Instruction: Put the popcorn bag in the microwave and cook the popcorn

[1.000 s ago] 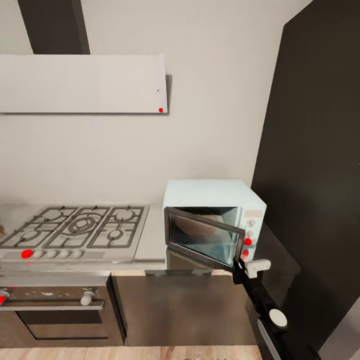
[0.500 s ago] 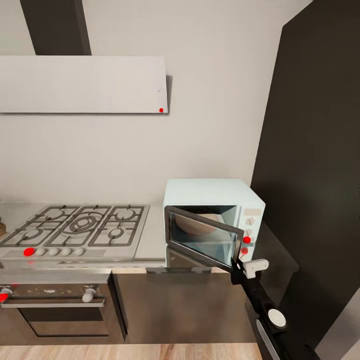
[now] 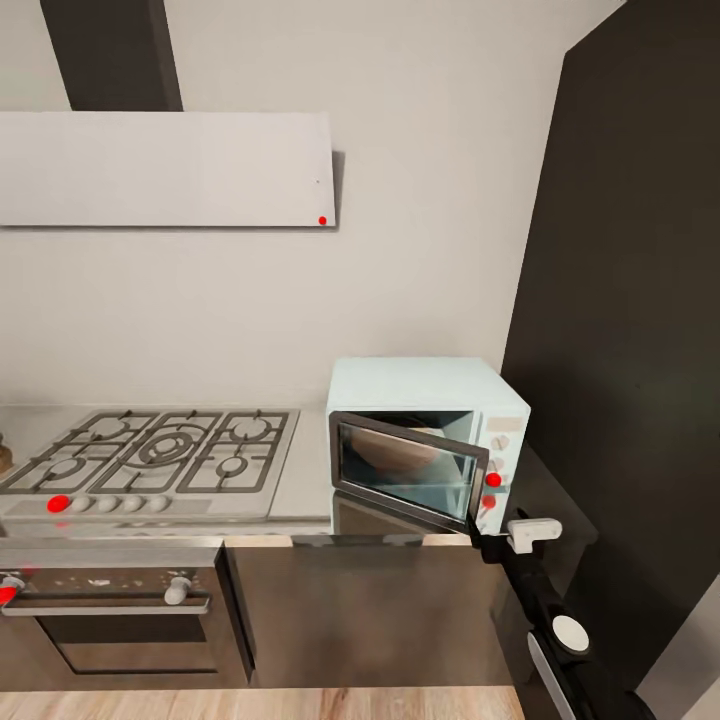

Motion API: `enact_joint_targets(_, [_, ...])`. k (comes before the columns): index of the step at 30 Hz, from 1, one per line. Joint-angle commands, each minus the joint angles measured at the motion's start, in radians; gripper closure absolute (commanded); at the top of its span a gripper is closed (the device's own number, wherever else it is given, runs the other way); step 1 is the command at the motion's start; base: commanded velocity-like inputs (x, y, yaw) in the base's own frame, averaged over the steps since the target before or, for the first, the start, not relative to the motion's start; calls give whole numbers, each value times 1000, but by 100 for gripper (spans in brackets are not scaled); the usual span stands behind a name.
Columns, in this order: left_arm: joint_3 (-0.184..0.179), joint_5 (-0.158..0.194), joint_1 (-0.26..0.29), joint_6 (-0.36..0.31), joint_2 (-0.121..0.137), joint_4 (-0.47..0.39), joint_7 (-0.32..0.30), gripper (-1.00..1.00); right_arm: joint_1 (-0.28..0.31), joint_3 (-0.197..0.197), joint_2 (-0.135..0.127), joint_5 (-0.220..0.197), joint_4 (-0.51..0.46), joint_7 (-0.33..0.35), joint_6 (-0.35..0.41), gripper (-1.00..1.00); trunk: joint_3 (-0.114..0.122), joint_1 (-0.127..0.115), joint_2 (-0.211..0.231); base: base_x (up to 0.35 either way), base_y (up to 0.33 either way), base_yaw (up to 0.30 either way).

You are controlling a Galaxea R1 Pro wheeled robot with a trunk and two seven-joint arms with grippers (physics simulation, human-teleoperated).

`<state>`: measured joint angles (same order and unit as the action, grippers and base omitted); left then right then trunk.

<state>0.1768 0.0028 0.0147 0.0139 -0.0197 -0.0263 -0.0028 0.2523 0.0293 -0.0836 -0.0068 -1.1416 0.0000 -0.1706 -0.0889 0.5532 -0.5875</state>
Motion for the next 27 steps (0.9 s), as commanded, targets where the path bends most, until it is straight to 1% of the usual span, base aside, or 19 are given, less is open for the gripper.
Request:
enact_joint_targets(1, [6, 0, 1, 1, 0, 0, 0, -100, 1, 1, -1, -1, 0, 0, -3, -100, -2, 0, -2, 0, 0, 0])
enact_joint_targets(5, [6, 0, 1, 1, 0, 0, 0, -100, 1, 1, -1, -1, 0, 0, -3, -100, -2, 0, -2, 0, -35, 0])
enact_joint_targets(17, [6, 0, 1, 2, 1, 0, 0, -100, 1, 1, -1, -1, 0, 0, -3, -100, -2, 0, -2, -42, -264, 0])
enact_joint_targets(23, [6, 0, 1, 1, 1, 0, 0, -100, 1, 2, -1, -1, 0, 0, -3, -100, -2, 0, -2, 17, -45, 0])
enact_joint_targets(27, [6, 0, 1, 1, 2, 0, 0, -100, 1, 3, -1, -1, 0, 0, -4, -100, -2, 0, -2, 270, -2, 0])
